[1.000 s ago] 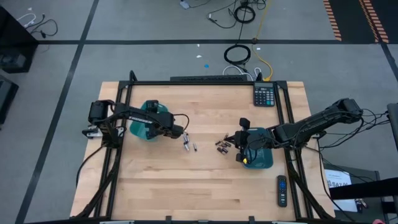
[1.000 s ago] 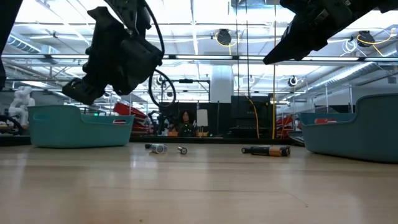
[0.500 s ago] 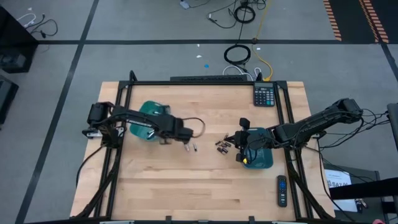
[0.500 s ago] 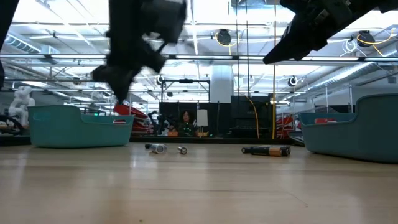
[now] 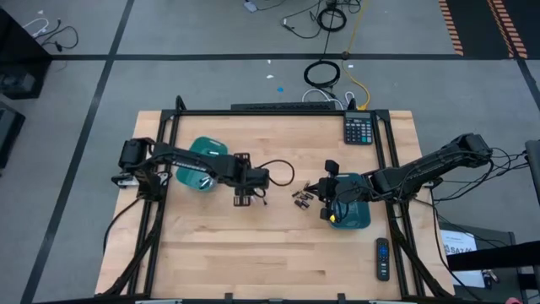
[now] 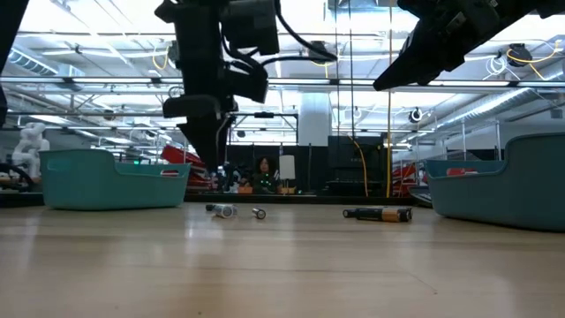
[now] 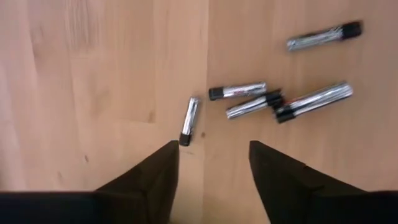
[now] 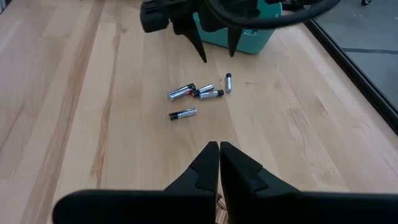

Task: Sort batteries
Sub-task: Put the silver battery into the green bin

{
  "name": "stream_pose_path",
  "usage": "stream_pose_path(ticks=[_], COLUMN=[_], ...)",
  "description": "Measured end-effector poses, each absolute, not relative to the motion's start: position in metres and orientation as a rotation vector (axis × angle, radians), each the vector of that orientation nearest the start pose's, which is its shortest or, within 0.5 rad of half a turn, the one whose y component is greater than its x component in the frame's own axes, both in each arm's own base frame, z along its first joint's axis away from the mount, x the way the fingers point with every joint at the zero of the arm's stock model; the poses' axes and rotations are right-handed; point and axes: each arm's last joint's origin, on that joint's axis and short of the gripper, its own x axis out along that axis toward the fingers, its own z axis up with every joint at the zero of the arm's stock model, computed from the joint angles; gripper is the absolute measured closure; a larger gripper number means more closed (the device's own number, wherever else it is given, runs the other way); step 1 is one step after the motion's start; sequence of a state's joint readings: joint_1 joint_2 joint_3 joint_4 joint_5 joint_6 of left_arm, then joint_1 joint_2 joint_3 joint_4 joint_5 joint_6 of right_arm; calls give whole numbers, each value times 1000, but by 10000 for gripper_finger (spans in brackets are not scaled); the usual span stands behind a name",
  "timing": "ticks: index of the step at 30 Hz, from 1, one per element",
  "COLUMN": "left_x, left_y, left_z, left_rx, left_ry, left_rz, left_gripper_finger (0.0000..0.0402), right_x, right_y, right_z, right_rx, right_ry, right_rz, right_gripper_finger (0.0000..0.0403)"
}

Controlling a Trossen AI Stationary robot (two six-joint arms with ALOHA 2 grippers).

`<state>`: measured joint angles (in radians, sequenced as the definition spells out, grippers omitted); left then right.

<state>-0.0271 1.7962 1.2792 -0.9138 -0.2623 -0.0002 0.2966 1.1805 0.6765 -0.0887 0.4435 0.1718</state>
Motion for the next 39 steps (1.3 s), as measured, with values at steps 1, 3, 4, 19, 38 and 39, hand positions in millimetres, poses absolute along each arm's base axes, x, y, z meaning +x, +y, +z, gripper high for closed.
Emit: stream_pose_path(ticks=[1,3,4,19,38,39], left_x=[335,333,331,328,337,337], left_y=[0,5,6,33,44,43], left_z=[196,192,189,167,136,135], left_rx=[209,224,233,237,273,269], left_ry=[1422,1435,1447,1399,1467,1467], left_rz=[193,181,159,83,20,6], left_gripper_finger=[181,170,168,201,273,297], right_x=[234,234,234,234,234,234], right_y=[59,59,59,59,58,58], right_z=[229,229,229,229,229,229], right_rx=[-49,-53,-55,-55,-58,-58], right_ry=[538,539,539,539,544,544], right_rz=[-189,-188,-187,-187,-187,-187], right_gripper_finger=[397,397,397,397,397,397])
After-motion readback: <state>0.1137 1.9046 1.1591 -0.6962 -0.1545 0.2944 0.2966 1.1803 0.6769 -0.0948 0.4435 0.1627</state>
